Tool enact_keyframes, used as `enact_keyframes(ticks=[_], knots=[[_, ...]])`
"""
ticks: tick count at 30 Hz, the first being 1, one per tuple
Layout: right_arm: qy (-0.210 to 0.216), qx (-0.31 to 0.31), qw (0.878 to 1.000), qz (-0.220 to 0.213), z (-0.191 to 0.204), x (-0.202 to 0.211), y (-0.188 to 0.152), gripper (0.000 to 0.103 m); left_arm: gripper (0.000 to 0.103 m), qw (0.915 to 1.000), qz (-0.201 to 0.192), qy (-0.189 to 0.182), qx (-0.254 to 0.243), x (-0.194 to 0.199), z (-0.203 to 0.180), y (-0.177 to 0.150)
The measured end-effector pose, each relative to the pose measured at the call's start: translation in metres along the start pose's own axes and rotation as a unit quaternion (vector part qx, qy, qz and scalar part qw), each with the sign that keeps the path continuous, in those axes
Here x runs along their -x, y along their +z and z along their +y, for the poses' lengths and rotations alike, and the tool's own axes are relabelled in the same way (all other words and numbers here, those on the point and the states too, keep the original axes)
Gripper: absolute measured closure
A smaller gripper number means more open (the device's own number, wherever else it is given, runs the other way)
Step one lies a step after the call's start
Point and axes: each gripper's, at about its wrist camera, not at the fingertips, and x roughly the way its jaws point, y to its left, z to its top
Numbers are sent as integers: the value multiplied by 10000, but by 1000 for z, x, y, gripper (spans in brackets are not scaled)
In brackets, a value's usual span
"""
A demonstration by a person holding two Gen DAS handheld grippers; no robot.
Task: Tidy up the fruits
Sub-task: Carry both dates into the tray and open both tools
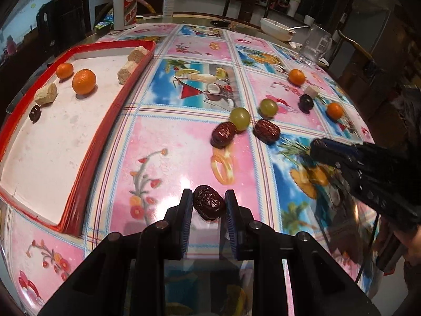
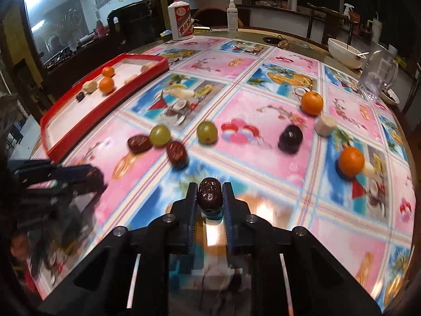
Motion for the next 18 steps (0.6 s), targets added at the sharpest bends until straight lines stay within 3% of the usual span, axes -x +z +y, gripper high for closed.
enact_keyframes(ticks=[8,18], knots=[[-15,-223,9997,115,8,16,-24,83,79,9992,-38,-218,-326,11,-15,-9],[177,16,9998,-2,51,8,11,83,79,9989,-405,-122,-222,35,14,10]])
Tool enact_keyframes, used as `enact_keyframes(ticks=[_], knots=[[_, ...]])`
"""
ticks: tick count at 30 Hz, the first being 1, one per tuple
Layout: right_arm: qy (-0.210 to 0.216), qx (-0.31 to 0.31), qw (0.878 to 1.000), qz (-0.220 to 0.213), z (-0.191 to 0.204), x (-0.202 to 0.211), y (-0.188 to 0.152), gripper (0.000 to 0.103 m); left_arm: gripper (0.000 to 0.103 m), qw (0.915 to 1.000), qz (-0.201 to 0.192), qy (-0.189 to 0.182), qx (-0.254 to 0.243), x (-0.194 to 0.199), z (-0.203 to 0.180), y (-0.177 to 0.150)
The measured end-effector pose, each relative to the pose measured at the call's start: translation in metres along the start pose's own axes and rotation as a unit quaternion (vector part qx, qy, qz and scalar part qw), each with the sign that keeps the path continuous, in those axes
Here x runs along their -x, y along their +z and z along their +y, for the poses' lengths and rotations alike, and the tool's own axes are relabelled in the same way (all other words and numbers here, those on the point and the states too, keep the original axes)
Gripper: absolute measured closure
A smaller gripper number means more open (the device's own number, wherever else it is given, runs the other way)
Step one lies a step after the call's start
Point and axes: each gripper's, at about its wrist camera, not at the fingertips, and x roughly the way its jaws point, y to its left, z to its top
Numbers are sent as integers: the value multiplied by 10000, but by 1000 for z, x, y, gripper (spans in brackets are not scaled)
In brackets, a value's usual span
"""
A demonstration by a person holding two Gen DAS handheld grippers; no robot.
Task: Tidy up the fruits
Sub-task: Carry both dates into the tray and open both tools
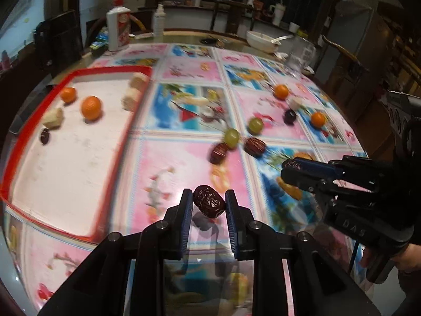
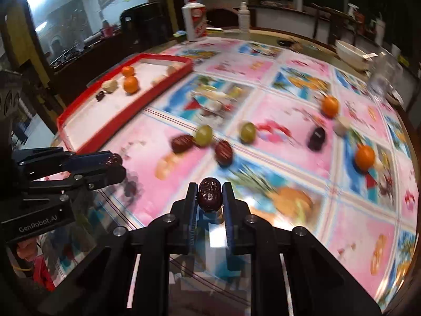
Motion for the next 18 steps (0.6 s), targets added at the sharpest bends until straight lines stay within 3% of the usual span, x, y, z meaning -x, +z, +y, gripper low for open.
enact_keyframes(ticks=[7,18], knots=[[372,409,9984,-86,54,-25,47,83,79,9979,-230,451,408,13,60,16],[949,632,9935,-75,134,-83,115,83,79,9834,-313,1479,1003,16,167,34]])
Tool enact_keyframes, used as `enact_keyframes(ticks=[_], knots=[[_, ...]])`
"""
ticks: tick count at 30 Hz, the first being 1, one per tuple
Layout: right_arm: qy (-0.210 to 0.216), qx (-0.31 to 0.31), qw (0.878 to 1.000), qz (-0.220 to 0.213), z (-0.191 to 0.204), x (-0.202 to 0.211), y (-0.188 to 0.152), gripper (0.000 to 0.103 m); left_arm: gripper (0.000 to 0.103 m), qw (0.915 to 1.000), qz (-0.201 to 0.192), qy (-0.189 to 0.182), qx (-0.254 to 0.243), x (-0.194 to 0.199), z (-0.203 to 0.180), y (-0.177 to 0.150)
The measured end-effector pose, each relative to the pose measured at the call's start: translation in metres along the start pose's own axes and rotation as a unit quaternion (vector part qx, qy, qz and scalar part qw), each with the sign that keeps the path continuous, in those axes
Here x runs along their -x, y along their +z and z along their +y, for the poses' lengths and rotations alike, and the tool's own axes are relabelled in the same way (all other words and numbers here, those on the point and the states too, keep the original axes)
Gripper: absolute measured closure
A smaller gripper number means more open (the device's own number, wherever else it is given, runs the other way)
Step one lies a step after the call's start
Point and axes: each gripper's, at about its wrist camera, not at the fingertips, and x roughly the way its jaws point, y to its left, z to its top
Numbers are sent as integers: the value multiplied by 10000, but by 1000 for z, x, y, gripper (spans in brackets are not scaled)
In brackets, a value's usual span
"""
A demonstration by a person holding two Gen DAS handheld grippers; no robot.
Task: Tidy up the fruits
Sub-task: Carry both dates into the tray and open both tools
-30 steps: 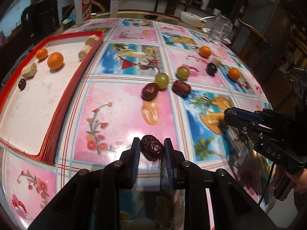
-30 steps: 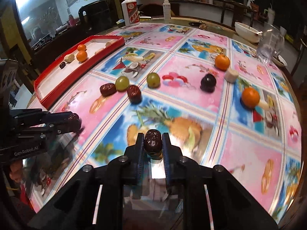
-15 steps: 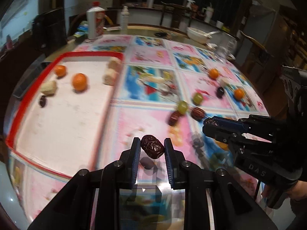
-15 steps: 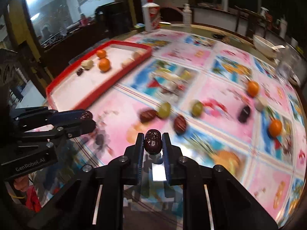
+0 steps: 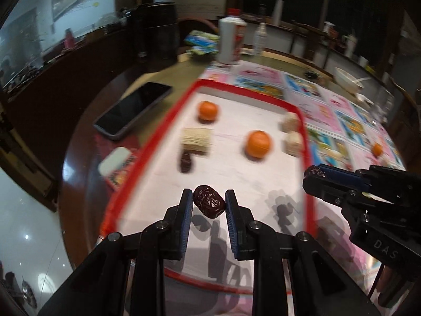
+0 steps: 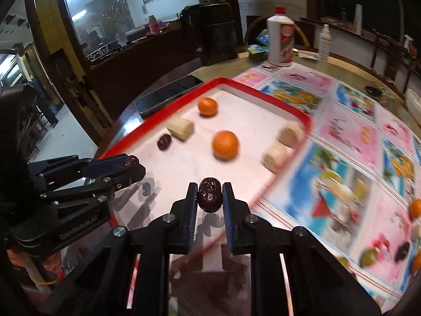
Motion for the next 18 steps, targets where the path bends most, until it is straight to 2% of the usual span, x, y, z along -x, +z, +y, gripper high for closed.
enact_keyframes(ticks=[8,18], knots=[[13,72,9996,285,19,-51,18,83,79,9995,202,199,123,-26,24,4],[-72,201,9985,500,23,-75,21,82,79,9988,398,257,103,-40,27,3]])
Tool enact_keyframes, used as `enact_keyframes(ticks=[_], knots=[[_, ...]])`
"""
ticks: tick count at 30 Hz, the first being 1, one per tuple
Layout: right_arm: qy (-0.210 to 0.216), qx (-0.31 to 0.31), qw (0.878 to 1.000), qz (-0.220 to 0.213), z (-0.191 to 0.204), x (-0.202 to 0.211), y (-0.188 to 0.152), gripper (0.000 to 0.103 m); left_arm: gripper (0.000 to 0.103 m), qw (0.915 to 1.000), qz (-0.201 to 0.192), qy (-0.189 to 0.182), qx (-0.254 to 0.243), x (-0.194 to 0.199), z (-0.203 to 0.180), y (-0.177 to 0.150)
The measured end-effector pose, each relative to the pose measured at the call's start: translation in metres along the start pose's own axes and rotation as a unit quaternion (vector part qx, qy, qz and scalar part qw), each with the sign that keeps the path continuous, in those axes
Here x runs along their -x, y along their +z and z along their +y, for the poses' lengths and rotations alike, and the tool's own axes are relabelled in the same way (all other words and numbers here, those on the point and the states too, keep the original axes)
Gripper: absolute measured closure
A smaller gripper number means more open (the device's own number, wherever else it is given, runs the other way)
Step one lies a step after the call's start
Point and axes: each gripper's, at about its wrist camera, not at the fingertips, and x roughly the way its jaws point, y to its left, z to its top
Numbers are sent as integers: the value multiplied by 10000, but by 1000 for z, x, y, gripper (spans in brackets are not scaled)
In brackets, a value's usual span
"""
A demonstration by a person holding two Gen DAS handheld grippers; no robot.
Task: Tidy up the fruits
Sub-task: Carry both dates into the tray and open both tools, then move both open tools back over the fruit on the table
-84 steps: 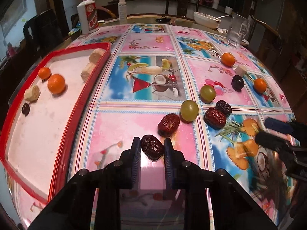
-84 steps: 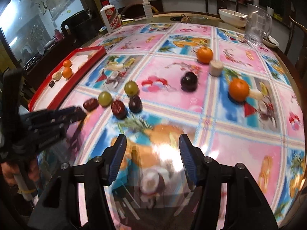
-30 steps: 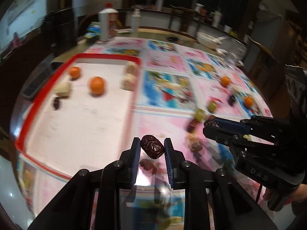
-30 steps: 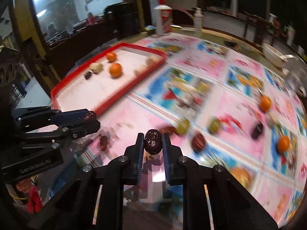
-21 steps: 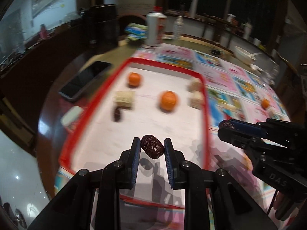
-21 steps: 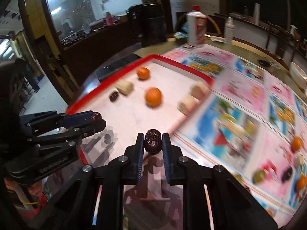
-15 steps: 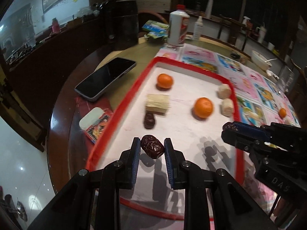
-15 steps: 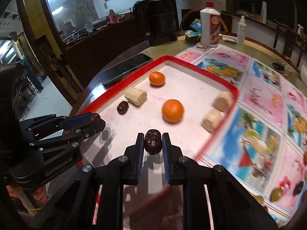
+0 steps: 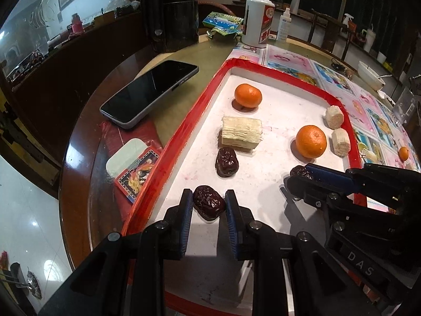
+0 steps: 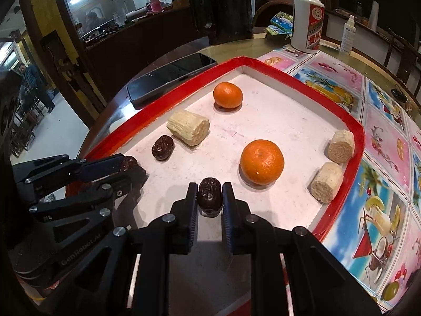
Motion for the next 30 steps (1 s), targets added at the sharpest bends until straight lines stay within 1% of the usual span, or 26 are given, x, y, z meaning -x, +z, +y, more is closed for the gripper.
enact_keyframes(ticks=[5,6,7,8,9,11,13,15,16,17,21,23,27,30], knots=[[-19,8,9999,127,-1,-4,-2,82,77,9999,96,36,-82,-4,-5,0],[-15,-4,9999,157,-2,-4,-2,82,74,9999,113,26,-94,-4,-5,1],[-16,-6,9999,146,-3,-4,-2,82,64,9998,151,-2,-99,-4,-6,1],[-17,-13,9999,167,-3,-4,-2,82,57,9998,166,41,-90,-4,-6,1],[-15,-13,9998,188,-4,-4,-2,81,56,9998,149,116,-77,-2,-7,0],[-73,-20,9997,242,-5,-2,-3,77,56,9998,111,134,-116,0,-8,-1],[-162,-20,9995,274,-7,-1,-5,67,53,9996,143,208,-115,1,-7,-3],[-309,-13,9991,289,-8,2,-8,59,49,9995,171,249,-115,2,-6,-5],[-359,0,9990,277,-8,4,-9,58,47,9994,161,300,-110,4,-6,-6],[-373,37,9990,234,-8,8,-11,58,47,9993,144,340,-103,6,-6,-7],[-478,246,9985,104,-2,24,-16,52,45,9991,136,396,-25,16,-6,-11],[-498,310,9983,48,-1,33,-20,52,45,9988,151,463,-60,22,-9,-15],[-287,153,9994,-98,-5,56,-32,51,45,9985,99,510,-157,35,-20,-23],[-171,77,9997,-175,-9,74,-47,48,45,9988,23,431,-237,48,-36,-30]])
